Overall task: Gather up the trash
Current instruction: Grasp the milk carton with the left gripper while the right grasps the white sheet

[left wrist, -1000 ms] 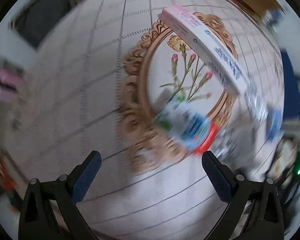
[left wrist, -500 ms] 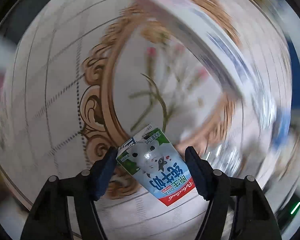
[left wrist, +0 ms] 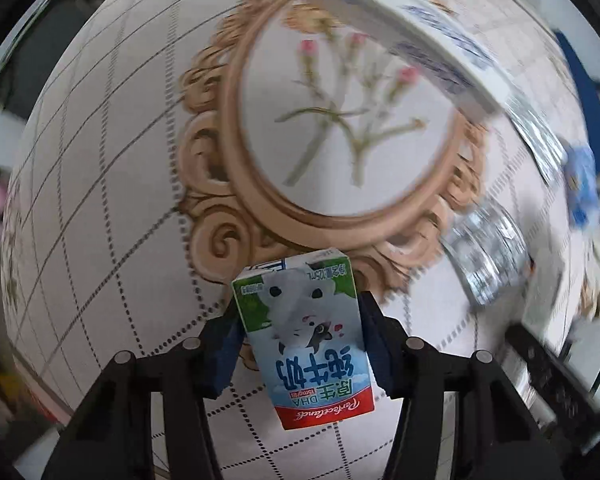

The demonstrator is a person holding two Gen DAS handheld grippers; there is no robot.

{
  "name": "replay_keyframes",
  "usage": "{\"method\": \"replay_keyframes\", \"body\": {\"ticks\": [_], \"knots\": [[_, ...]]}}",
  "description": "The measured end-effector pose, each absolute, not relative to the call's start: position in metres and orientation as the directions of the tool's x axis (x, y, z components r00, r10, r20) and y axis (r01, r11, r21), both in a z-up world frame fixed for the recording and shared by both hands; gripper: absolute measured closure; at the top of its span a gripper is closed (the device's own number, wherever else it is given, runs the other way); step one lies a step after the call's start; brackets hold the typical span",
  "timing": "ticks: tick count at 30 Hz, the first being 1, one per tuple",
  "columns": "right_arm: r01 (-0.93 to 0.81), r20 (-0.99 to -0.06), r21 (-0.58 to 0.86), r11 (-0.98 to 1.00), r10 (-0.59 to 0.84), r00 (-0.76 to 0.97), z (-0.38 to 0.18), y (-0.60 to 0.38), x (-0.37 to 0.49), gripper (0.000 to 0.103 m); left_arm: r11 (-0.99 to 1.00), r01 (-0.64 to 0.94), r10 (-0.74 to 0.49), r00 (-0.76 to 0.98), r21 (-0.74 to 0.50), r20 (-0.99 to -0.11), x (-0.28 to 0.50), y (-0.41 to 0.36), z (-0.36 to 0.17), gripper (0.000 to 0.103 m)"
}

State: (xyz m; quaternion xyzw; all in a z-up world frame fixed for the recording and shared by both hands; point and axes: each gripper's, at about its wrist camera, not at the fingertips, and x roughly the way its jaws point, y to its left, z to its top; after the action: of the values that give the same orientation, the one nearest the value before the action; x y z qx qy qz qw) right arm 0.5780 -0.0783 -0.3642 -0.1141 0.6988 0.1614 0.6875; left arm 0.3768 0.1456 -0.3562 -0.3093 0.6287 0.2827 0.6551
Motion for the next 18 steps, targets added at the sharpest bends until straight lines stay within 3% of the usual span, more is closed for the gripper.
{"method": "replay_keyframes", "body": {"ticks": [1, 8, 18], "knots": [[-0.391, -0.999, 0.054, 0.919, 0.053, -0.013, -0.364, -0.074, 0.578, 0.025, 0.673, -0.739, -0.004, 0.045, -0.036, -0.999, 0.383, 0.136, -0.355, 0.052], [-0.447, -0.994, 0.061, 0.892, 0.013, -0.109, -0.364, -0.086, 0.542, 0.026, 0.866, -0.496, 0.076, -0.006, 0.069, -0.997, 0.354, 0.066, -0.353, 0.052], [-0.495, -0.991, -0.008, 0.869, -0.072, -0.109, -0.365, -0.110, 0.496, 0.025, 0.829, -0.559, 0.008, -0.008, 0.011, -1.000, 0.324, 0.059, -0.371, 0.052]]}}
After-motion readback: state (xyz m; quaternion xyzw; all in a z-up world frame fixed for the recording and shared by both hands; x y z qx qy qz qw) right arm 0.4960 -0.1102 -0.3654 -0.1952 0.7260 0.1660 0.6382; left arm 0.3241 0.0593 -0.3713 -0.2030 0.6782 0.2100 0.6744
